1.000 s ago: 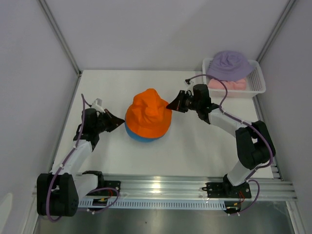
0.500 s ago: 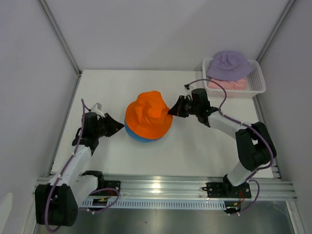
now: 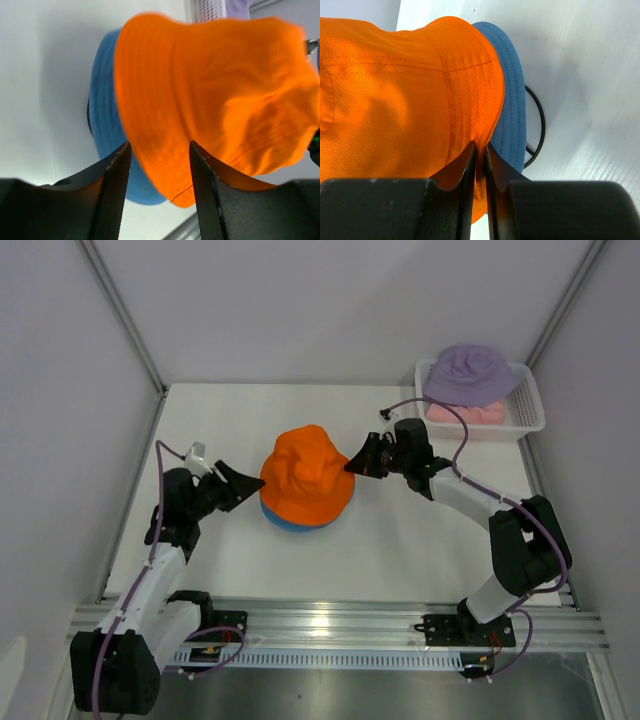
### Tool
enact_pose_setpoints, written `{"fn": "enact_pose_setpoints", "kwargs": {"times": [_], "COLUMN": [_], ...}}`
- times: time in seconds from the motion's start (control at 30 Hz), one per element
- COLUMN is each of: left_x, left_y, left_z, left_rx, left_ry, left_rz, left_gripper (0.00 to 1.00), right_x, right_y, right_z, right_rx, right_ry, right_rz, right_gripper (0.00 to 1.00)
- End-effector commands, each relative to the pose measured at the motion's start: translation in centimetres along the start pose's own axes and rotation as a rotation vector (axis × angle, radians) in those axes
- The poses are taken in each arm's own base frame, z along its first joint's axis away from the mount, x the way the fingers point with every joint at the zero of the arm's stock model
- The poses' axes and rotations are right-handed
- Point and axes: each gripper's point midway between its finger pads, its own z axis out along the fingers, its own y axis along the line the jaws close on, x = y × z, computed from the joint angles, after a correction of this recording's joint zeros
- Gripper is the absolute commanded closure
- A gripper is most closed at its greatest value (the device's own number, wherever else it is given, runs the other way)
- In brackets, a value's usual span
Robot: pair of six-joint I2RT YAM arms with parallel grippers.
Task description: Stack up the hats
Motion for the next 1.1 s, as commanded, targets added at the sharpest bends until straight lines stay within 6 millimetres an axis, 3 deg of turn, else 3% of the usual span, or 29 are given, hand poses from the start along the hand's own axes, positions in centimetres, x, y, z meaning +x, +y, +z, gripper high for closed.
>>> {"fn": "enact_pose_setpoints", "kwargs": {"times": [0.0,0.13,0.37,0.6,0.67,0.77,0.9,1.07], "left_x": [0.9,2.0,2.4,3.4,3.6,3.7,4.2,6.0], "left_y": [-0.5,0.8,0.1,-0.4,-0.1,1.0,2.3,6.1], "left_z": [0.2,0.2,0.8,1.7,1.8,1.7,1.2,1.0], "left_rx": [0.075,0.050,0.104,0.126,0.108,0.056,-0.005,-0.166], "left_ry": [0.008,0.005,0.005,0.034,0.037,0.019,0.011,0.047], "left_rz": [-0.096,-0.142,-0.190,-0.209,-0.219,-0.226,-0.190,-0.161], "left_gripper": [0.46,0.44,0.46,0.75,0.99,0.99,0.99,0.99], "right_x": [-1.9,-1.9,-1.7,-1.7,-1.7,-1.5,-0.7,0.7], "right_y": [2.3,2.2,2.4,2.5,2.2,1.5,0.5,-0.7], "right_z": [-0.6,-0.5,-0.2,-0.1,-0.1,0.0,0.2,0.5], "right_rx": [-0.048,-0.049,-0.058,-0.060,-0.045,-0.012,0.012,0.047], "right_ry": [-0.061,-0.060,-0.054,-0.055,-0.058,-0.058,-0.044,-0.015], "right_rz": [-0.054,-0.051,-0.047,-0.050,-0.046,-0.039,-0.019,-0.002], "right_gripper": [0.85,0.85,0.85,0.89,0.94,1.00,1.00,1.00]}}
